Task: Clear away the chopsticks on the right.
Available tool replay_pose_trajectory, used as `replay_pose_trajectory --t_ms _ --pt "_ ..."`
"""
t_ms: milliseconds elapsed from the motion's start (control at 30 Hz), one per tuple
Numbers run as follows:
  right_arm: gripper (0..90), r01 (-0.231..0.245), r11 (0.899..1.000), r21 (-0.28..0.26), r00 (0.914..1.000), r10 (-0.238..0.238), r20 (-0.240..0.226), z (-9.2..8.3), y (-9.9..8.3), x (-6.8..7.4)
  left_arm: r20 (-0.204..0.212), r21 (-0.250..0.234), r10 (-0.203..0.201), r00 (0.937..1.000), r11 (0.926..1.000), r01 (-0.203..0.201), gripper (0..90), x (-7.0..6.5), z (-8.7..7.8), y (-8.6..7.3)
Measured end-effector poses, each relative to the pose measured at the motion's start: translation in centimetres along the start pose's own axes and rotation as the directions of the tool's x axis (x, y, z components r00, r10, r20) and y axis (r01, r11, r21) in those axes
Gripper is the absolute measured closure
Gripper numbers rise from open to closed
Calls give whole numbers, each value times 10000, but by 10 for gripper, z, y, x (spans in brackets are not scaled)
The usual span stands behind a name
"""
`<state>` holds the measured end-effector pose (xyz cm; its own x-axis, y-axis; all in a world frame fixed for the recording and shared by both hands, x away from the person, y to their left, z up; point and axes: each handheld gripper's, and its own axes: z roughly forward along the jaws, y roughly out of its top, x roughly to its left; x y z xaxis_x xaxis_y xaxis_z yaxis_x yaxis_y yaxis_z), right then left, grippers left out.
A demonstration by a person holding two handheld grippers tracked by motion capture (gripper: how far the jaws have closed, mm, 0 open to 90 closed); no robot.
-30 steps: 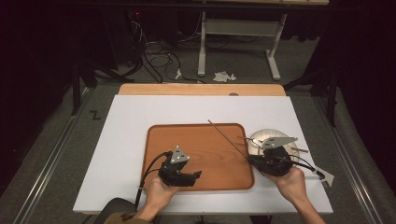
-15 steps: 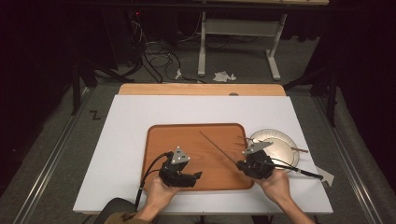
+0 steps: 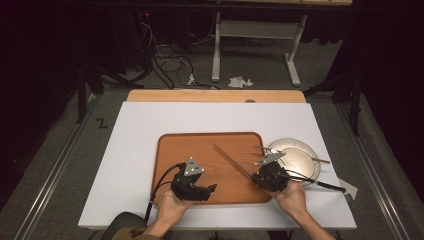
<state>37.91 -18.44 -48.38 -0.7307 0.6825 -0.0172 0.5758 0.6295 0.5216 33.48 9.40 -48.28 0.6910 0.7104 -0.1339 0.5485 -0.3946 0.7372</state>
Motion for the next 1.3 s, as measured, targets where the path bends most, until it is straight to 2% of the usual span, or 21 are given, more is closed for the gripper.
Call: replay_pose_trajectory --t_ms 267,700,900,1033,1100,1300 --pt "830 50 9997 254 9996 -58 283 5 -1 0 15 2 -2 10000 10000 2 314 0 0 0" --pt "806 -124 9998 171 9982 114 588 3 -4 -7 21 24 13 10000 10000 -13 313 -1 0 0" --pt "772 -279 9994 221 9983 267 513 3 -4 -10 23 -15 -63 10000 10000 63 314 1 0 0" --pt "743 -379 9990 247 9981 367 494 3 -4 -9 31 36 23 10000 10000 -23 314 0 0 0" --pt "714 -239 9997 102 9993 236 289 0 -4 -10 -7 -5 13 10000 10000 -13 314 1 -1 0" --pt "697 -338 9986 -396 9994 335 -97 -12 -3 -11 4 16 27 10000 10000 -27 314 -1 0 0"
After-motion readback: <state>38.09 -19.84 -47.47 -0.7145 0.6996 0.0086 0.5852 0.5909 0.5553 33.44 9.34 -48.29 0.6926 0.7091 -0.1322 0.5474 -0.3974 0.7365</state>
